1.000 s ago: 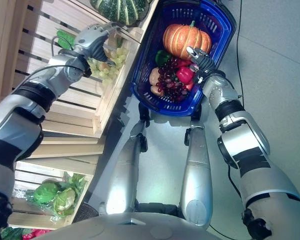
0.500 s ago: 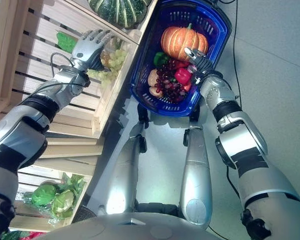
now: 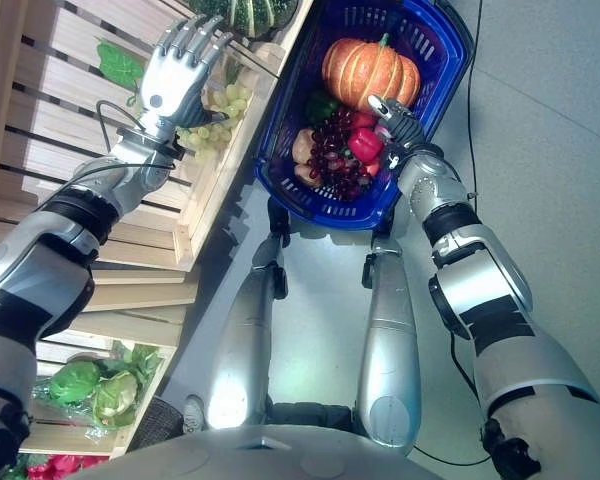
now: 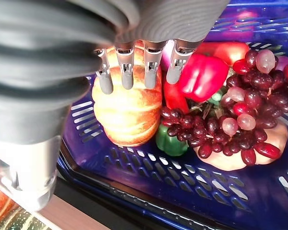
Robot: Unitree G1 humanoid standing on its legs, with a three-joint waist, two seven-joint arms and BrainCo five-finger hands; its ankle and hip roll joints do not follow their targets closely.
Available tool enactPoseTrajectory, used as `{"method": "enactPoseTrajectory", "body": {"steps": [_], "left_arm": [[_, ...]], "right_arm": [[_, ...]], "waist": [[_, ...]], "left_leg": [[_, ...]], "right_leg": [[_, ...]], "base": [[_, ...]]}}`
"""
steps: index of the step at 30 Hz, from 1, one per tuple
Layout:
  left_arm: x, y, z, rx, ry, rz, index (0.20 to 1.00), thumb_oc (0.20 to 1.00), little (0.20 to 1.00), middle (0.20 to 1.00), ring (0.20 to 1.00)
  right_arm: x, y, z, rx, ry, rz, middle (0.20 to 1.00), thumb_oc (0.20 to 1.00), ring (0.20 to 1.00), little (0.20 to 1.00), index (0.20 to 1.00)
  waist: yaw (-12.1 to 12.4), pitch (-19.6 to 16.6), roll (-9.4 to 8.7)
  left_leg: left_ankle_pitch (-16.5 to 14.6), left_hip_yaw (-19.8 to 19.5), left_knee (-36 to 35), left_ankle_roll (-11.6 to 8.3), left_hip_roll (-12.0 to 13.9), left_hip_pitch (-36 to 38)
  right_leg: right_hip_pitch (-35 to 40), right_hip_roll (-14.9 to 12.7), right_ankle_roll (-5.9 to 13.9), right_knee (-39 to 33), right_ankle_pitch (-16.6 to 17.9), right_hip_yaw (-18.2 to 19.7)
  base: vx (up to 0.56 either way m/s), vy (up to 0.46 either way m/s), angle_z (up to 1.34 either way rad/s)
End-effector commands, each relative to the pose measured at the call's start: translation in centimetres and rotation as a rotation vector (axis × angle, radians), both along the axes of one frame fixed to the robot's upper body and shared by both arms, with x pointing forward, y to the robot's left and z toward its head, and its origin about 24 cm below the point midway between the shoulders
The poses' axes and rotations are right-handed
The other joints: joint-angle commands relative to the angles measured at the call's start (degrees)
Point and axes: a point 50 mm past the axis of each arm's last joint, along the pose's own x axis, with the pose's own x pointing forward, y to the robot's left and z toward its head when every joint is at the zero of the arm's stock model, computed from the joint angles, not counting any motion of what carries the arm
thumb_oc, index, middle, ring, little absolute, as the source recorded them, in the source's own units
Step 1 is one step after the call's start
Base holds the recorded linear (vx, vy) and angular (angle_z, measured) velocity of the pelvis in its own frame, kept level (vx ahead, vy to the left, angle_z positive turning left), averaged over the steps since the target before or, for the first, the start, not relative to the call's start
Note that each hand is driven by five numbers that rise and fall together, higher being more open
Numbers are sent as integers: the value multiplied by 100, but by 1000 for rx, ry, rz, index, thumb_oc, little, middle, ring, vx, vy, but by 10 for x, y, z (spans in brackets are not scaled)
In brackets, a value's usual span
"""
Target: Pick up fruits and vegetables into the basket
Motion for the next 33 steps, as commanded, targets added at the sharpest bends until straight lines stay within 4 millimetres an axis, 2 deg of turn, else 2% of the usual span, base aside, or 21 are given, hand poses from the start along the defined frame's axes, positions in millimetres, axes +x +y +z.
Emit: {"method": "enactPoseTrajectory", "body": {"steps": [1, 7, 16, 23, 33], "left_arm": [[-1, 24, 19, -45, -44, 93, 1000, 1000, 1000, 1000, 1000], [0, 41, 5, -61, 58, 181, 1000, 1000, 1000, 1000, 1000], [-4, 42, 4, -44, -1, 135, 1000, 1000, 1000, 1000, 1000], [-5, 59, -8, -12, 39, 268, 1000, 1000, 1000, 1000, 1000], [-1, 86, -19, 56, 207, 524, 1000, 1000, 1000, 1000, 1000]], "right_arm": [[2, 1, 17, 32, -83, 9, 1000, 1000, 1000, 1000, 1000], [2, -8, 17, 30, -75, 14, 1000, 1000, 1000, 1000, 1000], [1, -14, 17, 18, -71, 12, 1000, 1000, 1000, 1000, 1000], [1, -17, 19, 17, -85, 26, 1000, 1000, 1000, 1000, 1000], [2, -14, 30, 84, -131, 81, 1000, 1000, 1000, 1000, 1000]], "waist": [[62, 27, 35], [53, 27, 74], [72, 27, 121], [89, 27, 111], [3, 27, 62]], "left_leg": [[-486, 313, 487, 261, -487, -124], [-483, 334, 525, 263, -470, -158], [-468, 338, 487, 280, -495, -140], [-452, 322, 496, 280, -493, -179], [-424, 321, 508, 299, -466, -326]], "right_leg": [[439, 280, 7, -553, 112, -469], [393, 276, 4, -514, 110, -445], [397, 271, -2, -527, 107, -462], [373, 275, -6, -530, 111, -473], [213, 330, 2, -500, 132, -418]], "base": [[0, 0, 0], [0, 0, 0], [0, 0, 0], [0, 0, 0], [0, 0, 0]]}}
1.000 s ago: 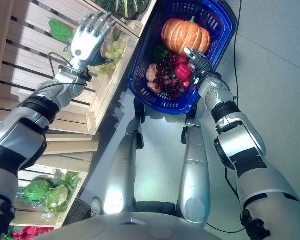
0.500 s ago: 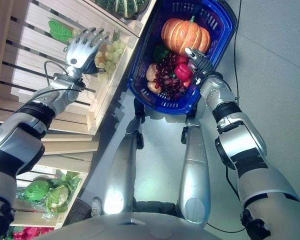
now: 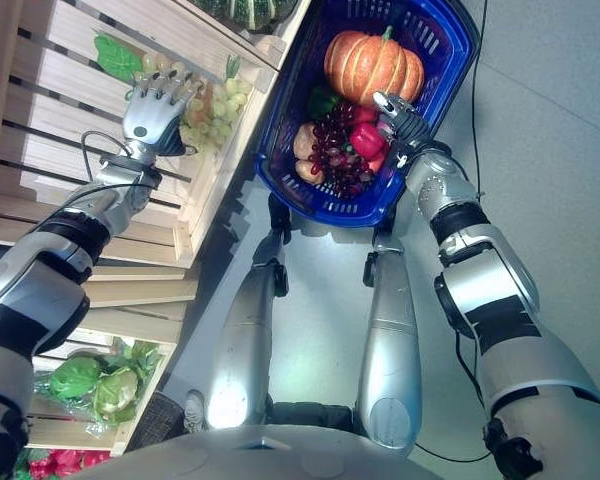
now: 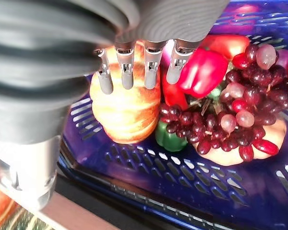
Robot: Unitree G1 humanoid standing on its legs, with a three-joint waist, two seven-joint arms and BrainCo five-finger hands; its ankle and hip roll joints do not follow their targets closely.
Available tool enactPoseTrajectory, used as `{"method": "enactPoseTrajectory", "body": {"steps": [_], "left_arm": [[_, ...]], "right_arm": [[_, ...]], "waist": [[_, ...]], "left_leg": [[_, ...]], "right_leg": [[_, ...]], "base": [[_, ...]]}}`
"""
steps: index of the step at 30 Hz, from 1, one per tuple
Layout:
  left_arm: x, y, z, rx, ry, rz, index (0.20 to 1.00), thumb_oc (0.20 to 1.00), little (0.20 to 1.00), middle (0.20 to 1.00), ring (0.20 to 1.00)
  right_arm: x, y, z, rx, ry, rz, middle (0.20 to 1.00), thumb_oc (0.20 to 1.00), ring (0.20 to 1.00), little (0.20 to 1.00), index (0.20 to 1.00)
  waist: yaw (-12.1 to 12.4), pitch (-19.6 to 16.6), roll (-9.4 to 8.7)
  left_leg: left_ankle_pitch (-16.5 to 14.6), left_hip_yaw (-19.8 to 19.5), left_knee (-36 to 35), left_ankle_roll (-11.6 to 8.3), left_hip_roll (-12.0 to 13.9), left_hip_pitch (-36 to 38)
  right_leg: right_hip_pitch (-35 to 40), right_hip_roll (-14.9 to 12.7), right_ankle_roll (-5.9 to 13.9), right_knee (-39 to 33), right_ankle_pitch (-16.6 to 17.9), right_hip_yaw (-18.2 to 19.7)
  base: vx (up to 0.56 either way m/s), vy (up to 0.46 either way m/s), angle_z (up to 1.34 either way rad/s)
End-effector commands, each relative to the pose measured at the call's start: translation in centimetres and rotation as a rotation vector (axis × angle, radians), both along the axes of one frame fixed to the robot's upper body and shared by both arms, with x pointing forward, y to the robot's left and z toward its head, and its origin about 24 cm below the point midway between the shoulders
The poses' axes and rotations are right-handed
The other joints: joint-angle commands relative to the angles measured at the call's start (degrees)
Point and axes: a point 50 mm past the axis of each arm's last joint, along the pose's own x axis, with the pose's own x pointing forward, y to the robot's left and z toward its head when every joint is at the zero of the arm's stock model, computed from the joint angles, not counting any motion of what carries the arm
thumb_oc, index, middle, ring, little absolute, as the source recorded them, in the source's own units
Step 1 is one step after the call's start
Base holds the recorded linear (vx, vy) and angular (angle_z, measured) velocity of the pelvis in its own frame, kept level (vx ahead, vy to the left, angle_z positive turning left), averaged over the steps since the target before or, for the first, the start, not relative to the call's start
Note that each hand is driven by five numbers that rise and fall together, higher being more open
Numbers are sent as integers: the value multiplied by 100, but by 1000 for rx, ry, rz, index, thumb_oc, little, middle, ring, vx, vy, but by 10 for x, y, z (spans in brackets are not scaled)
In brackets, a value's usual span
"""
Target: Pick up fruits and vegetables into the basket
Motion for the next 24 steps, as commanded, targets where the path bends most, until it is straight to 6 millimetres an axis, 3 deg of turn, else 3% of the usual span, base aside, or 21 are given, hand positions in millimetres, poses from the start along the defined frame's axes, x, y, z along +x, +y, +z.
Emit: {"method": "enactPoseTrajectory", "body": {"steps": [1, 8, 12, 16, 24], "left_arm": [[-2, 37, 15, -38, -16, 192, 1000, 1000, 1000, 1000, 1000], [-10, 53, -1, -76, 13, 292, 1000, 1000, 1000, 1000, 1000], [-18, 64, -12, -82, 14, 352, 1000, 1000, 1000, 1000, 1000], [-26, 72, -23, -89, -8, 381, 1000, 1000, 1000, 1000, 1000], [-29, 81, -18, -79, -40, 400, 1000, 1000, 1000, 1000, 1000]], "right_arm": [[3, 0, 26, 56, -105, 47, 1000, 1000, 1000, 1000, 1000], [-7, 16, 45, 140, -333, 188, 1000, 1000, 1000, 1000, 1000], [-21, 13, 47, 174, -452, 143, 1000, 1000, 1000, 1000, 1000], [-33, -14, 35, 236, -516, 23, 1000, 1000, 1000, 1000, 1000], [-43, -65, 17, 265, -521, -219, 1000, 1000, 1000, 1000, 1000]], "waist": [[-33, 22, 44], [-103, 22, -54], [-191, 22, -178], [-301, 22, -281], [-387, 22, -350]], "left_leg": [[-423, 279, 502, 305, -468, -185], [-383, 257, 438, 293, -458, -225], [-378, 252, 399, 300, -434, -259], [-421, 245, 352, 327, -414, -264], [-510, 216, 385, 349, -409, -305]], "right_leg": [[377, 336, -1, -499, 133, -448], [356, 386, 2, -561, 148, -423], [330, 426, 20, -599, 165, -401], [304, 466, 38, -649, 168, -367], [283, 471, 58, -690, 153, -333]], "base": [[0, 0, 0], [4, 25, -1], [0, 0, 0], [-2, 6, -2], [-2, 3, -2]]}}
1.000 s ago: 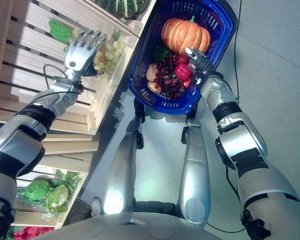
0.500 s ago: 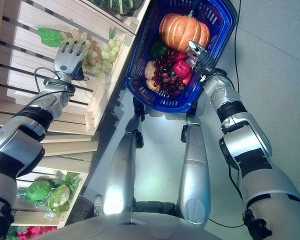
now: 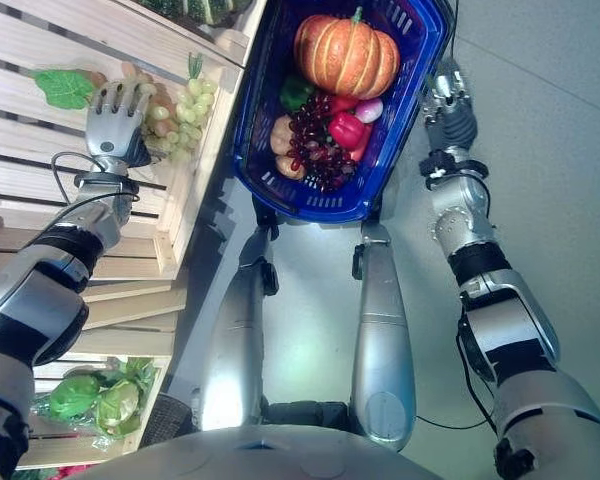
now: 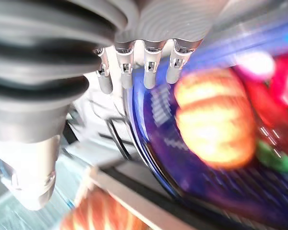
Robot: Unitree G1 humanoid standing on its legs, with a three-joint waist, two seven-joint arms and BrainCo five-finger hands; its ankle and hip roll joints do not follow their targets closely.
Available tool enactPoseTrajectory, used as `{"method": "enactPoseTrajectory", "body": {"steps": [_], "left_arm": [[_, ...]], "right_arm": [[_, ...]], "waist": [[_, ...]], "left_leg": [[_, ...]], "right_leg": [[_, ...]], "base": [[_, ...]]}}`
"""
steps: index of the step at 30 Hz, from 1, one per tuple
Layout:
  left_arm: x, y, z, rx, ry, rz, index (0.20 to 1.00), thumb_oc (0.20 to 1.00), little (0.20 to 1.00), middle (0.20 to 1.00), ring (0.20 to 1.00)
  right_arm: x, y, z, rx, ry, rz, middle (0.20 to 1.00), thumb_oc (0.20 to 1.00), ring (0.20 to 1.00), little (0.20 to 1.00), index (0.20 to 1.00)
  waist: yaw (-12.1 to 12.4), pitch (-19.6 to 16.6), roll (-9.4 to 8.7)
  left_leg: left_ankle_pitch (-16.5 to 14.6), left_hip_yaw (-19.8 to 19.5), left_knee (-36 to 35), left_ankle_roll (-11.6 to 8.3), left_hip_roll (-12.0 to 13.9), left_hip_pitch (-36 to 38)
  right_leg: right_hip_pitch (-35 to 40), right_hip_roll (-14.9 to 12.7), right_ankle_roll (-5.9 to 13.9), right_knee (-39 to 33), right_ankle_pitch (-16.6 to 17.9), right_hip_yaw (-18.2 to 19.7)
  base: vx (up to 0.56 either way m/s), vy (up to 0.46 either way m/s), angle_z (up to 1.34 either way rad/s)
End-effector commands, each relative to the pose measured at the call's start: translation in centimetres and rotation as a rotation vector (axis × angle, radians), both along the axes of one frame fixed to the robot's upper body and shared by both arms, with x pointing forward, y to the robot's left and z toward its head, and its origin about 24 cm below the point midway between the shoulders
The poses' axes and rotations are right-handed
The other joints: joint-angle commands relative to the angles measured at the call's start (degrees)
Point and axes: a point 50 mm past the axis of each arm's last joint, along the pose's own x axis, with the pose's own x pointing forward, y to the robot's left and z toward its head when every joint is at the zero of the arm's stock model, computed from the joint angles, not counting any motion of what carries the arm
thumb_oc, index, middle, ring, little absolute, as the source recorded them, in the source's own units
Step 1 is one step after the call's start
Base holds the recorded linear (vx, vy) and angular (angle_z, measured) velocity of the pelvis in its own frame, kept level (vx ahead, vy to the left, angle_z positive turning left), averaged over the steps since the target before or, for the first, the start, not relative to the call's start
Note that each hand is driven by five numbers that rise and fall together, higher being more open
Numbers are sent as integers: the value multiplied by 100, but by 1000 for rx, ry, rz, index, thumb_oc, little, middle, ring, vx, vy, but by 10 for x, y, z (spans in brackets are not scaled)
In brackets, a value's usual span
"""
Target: Pick up fruits and vegetables into the basket
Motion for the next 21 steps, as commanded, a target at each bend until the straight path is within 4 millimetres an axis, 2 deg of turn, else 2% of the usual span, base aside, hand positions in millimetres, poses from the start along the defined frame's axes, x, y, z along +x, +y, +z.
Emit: {"method": "enactPoseTrajectory", "body": {"steps": [1, 7, 13, 15, 16, 21], "left_arm": [[-15, 43, 2, -3, 8, 175, 1000, 1000, 1000, 1000, 1000], [-12, 42, 9, 23, -14, 164, 1000, 1000, 1000, 1000, 1000], [-8, 42, 18, 58, 0, 168, 1000, 1000, 1000, 1000, 1000], [-6, 40, 19, 67, 21, 164, 407, 407, 407, 407, 407], [-5, 39, 18, 64, 40, 164, 200, 200, 200, 200, 200], [-5, 39, 17, 34, 72, 158, 200, 200, 200, 200, 200]], "right_arm": [[-7, -27, 5, 36, -50, -132, 1000, 1000, 1000, 1000, 1000], [-12, -60, -8, 114, 8, -257, 1000, 1000, 1000, 1000, 1000], [-12, -64, -10, 131, 15, -266, 1000, 1000, 1000, 1000, 1000], [-12, -63, -10, 130, 12, -258, 1000, 1000, 1000, 1000, 1000], [-11, -61, -9, 131, 9, -253, 1000, 1000, 1000, 1000, 1000], [-8, -56, -5, 126, -7, -231, 1000, 1000, 1000, 1000, 1000]], "waist": [[51, -63, -203], [51, -63, -242], [33, -63, -286], [32, -63, -292], [31, -63, -289], [28, -63, -269]], "left_leg": [[-395, 115, 396, 318, -426, -187], [-425, 75, 393, 336, -441, -204], [-438, 57, 387, 332, -440, -262], [-437, 52, 372, 336, -448, -263], [-436, 55, 354, 338, -452, -254], [-434, 61, 348, 324, -453, -261]], "right_leg": [[369, 431, 14, -497, 120, -415], [378, 454, 11, -557, 142, -414], [328, 473, 15, -599, 169, -396], [330, 475, 21, -628, 184, -398], [335, 480, 24, -644, 191, -396], [331, 466, 31, -668, 202, -397]], "base": [[0, 0, 0], [0, 0, 0], [-1, -9, -4], [0, 0, 0], [-10, -6, -3], [-3, 1, -1]]}}
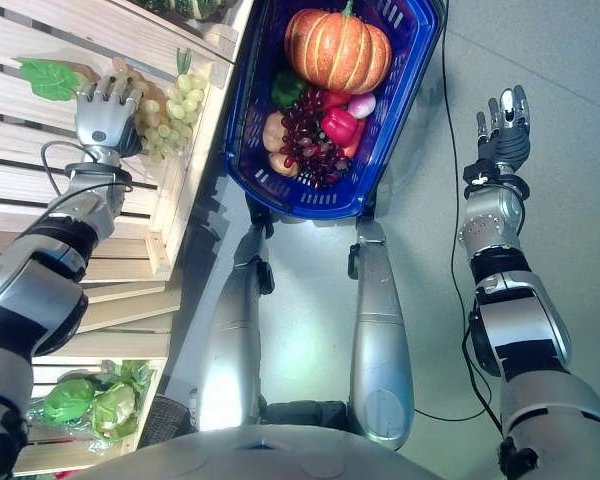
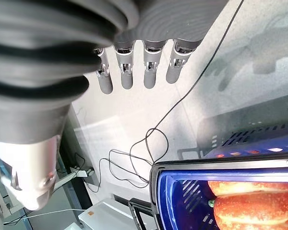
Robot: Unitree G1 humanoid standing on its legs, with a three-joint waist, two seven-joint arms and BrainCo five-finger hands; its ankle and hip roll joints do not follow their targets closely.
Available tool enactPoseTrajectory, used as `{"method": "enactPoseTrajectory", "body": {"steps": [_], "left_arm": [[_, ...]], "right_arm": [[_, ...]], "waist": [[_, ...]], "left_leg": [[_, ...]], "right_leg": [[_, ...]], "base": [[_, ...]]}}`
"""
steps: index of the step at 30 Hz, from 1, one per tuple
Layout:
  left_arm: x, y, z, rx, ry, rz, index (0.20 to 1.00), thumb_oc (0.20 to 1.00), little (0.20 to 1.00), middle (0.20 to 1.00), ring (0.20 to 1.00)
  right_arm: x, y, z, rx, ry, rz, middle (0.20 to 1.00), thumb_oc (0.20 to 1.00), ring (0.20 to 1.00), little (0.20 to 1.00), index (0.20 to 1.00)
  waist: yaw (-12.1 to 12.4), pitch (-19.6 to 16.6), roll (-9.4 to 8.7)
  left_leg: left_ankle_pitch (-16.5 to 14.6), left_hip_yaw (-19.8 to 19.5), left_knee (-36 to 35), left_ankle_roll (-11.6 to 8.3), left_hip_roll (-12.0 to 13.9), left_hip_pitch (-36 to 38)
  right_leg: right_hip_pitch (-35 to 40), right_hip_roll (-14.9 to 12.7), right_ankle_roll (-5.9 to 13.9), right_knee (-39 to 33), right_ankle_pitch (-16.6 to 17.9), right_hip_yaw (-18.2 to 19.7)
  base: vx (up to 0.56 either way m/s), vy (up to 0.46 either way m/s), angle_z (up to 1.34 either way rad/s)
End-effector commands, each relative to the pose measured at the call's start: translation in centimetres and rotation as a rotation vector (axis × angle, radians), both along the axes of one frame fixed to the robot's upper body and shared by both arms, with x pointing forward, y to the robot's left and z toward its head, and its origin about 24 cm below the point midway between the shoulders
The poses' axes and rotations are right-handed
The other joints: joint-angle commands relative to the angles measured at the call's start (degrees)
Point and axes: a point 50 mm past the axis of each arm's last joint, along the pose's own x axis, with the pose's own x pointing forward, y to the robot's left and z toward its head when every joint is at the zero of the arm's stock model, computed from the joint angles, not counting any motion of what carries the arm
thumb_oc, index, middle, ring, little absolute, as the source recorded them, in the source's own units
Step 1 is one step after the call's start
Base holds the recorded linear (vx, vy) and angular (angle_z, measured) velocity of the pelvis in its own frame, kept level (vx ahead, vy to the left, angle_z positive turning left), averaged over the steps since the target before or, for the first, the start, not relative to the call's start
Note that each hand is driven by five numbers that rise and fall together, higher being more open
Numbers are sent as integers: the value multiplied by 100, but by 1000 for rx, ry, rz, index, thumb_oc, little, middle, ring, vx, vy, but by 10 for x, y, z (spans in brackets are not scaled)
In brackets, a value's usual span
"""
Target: Pick up fruits and vegetables into the basket
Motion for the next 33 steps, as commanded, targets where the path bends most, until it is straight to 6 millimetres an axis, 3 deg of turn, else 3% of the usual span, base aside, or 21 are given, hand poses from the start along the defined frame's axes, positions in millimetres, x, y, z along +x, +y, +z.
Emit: {"method": "enactPoseTrajectory", "body": {"steps": [1, 12, 15, 21, 24, 33], "left_arm": [[-13, 39, -8, -21, 109, 161, 200, 200, 200, 200, 200], [-13, 40, -12, -134, 120, 160, 200, 200, 200, 200, 200], [-13, 40, -10, -308, 83, 151, 200, 200, 200, 200, 200], [-12, 36, -6, -1018, -70, -30, 200, 200, 200, 200, 200], [-16, 32, -15, -1365, -123, -176, 200, 200, 200, 200, 200], [-26, 15, -37, -1829, -178, -439, 200, 200, 200, 200, 200]], "right_arm": [[-3, -6, 10, 1, -77, -22, 1000, 1000, 1000, 1000, 1000], [0, 4, 14, 3, -104, 6, 1000, 1000, 1000, 1000, 1000], [1, 9, 14, 3, -108, 48, 1000, 1000, 1000, 1000, 1000], [-1, 24, 7, -1, -132, 145, 1000, 1000, 1000, 1000, 1000], [-5, 39, 4, -17, -157, 210, 1000, 1000, 1000, 1000, 1000], [-10, 61, 4, -39, -193, 290, 1000, 1000, 1000, 1000, 1000]], "waist": [[32, -89, -189], [49, -89, -180], [65, -89, -178], [105, -89, -168], [139, -89, -140], [194, -89, -131]], "left_leg": [[-433, 27, 346, 323, -535, -197], [-411, 42, 281, 300, -523, -153], [-409, 45, 271, 305, -527, -129], [-389, 25, 263, 309, -565, -35], [-397, 15, 255, 321, -592, 57], [-427, -5, 247, 358, -636, 256]], "right_leg": [[324, 369, -4, -433, 90, -415], [374, 359, 4, -506, 107, -420], [393, 356, 5, -499, 98, -430], [484, 364, -8, -481, 65, -422], [567, 361, -17, -455, 22, -429], [768, 360, -42, -418, -41, -472]], "base": [[0, 0, 0], [0, 0, 0], [0, 0, 0], [-9, -38, 0], [-12, -40, 2], [-2, -4, 0]]}}
